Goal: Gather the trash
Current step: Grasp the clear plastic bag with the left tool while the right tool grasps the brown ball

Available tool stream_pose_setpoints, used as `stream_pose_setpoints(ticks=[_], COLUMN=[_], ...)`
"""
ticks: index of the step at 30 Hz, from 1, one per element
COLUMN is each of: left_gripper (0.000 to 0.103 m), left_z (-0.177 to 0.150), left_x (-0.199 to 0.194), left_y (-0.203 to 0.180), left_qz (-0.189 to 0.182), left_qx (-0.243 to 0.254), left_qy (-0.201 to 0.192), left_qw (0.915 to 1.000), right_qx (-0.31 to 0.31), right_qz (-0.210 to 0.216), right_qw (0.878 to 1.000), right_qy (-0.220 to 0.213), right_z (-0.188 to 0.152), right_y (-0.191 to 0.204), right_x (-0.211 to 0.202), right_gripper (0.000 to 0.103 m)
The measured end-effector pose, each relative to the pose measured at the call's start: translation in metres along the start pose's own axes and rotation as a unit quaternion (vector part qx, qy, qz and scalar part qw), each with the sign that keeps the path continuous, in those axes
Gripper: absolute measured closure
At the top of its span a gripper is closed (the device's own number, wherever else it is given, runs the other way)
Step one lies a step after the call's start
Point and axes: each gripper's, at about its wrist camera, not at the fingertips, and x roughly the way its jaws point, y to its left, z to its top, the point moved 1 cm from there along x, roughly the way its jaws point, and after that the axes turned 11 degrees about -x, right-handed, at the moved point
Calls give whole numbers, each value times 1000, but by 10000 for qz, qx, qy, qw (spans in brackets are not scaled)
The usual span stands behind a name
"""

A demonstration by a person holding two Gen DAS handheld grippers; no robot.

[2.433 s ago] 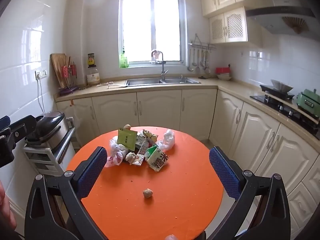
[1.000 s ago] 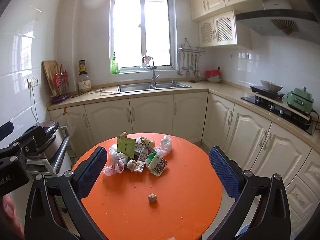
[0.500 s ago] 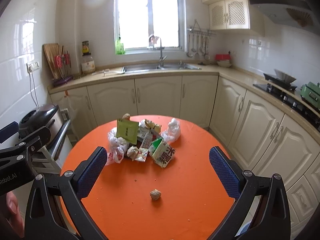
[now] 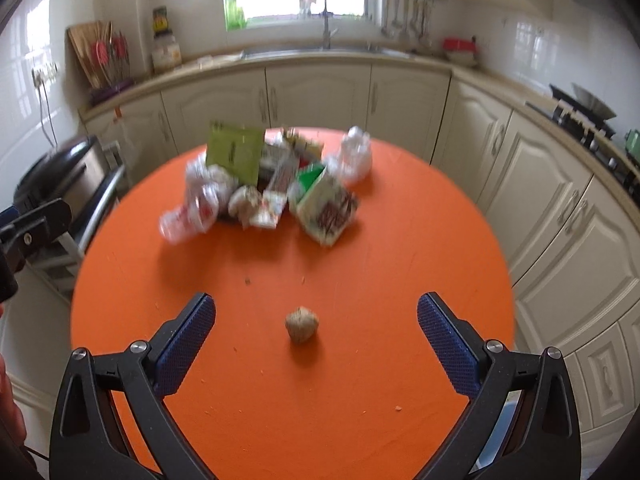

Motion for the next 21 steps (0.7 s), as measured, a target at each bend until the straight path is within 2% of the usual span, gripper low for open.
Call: stream_pose_setpoints(ticks=[6, 9, 11, 14, 15, 16, 18, 21], left_gripper=[1, 1, 1, 1, 1, 1, 1, 1], left_z=[-13, -18, -22, -26, -27, -27, -28, -26], left_x=[49, 69, 80, 92, 96, 100, 107, 116], left_y=[3, 4, 4, 0, -2, -4, -7, -11], left_qz=[104, 139, 163, 184, 192, 198, 214, 208], left_qx=[-8, -1, 3, 27, 44, 62, 99, 136], left_qy=[315, 431, 502, 585, 608, 634, 674, 712], left_qw=[9994, 9990, 9986, 9981, 9980, 9978, 9974, 9971], right_qx=[27, 107, 128, 96, 25, -11, -71, -70], right_qz=[142, 229, 276, 346, 324, 374, 419, 555], right_qw=[9991, 9981, 9976, 9970, 9974, 9973, 9974, 9967], right_qy=[401, 553, 625, 684, 636, 637, 590, 583], right_z=[-13, -17, -18, -21, -20, -19, -16, -12], right_y=[2, -1, -2, 0, 2, 3, 4, 4], right_x=[34, 49, 57, 63, 63, 63, 65, 68], right_gripper=[16, 27, 40, 53, 54, 64, 74, 76])
